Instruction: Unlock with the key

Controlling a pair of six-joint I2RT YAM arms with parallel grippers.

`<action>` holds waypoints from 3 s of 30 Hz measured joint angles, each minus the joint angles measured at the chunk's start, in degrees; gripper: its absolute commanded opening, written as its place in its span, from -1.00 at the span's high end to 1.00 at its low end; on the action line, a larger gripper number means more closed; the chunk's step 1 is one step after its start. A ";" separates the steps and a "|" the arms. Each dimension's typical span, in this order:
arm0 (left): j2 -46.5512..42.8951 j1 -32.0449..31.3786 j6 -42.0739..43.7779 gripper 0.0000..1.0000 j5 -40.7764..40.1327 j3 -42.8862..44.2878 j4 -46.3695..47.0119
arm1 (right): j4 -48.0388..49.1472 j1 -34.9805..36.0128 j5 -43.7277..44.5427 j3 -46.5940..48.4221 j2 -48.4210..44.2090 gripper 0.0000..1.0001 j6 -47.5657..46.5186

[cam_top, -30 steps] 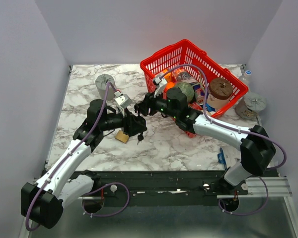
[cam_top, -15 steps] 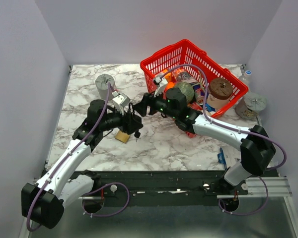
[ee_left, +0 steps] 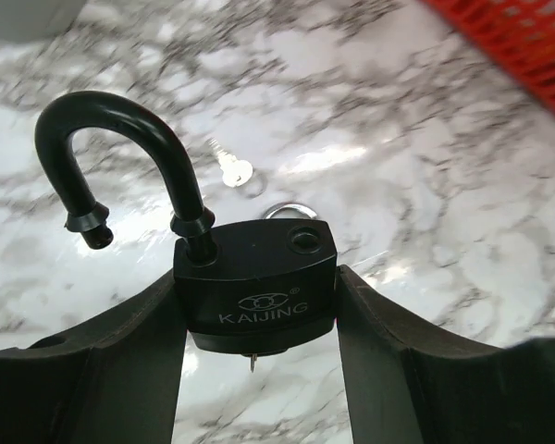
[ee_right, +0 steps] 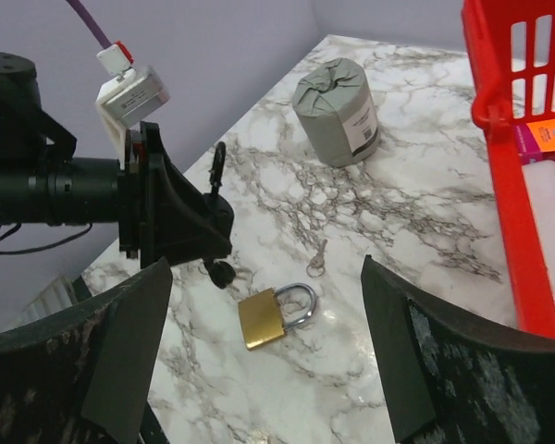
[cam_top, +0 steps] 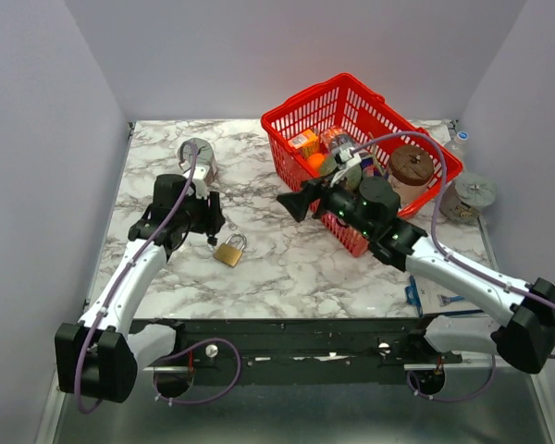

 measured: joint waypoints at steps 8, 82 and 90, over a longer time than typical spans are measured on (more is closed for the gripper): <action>11.87 8.90 2.12 1.00 -7.76 5.84 -8.44 | -0.59 -1.40 1.29 -7.80 -8.68 -0.85 -1.51; -1.38 10.93 -0.63 -0.98 -17.46 7.39 2.67 | -2.12 3.61 -2.23 -10.23 -7.78 -0.63 -13.44; -0.26 10.82 -5.46 -0.98 -13.68 6.80 6.05 | -8.87 10.29 -2.19 11.02 11.54 -0.58 -15.56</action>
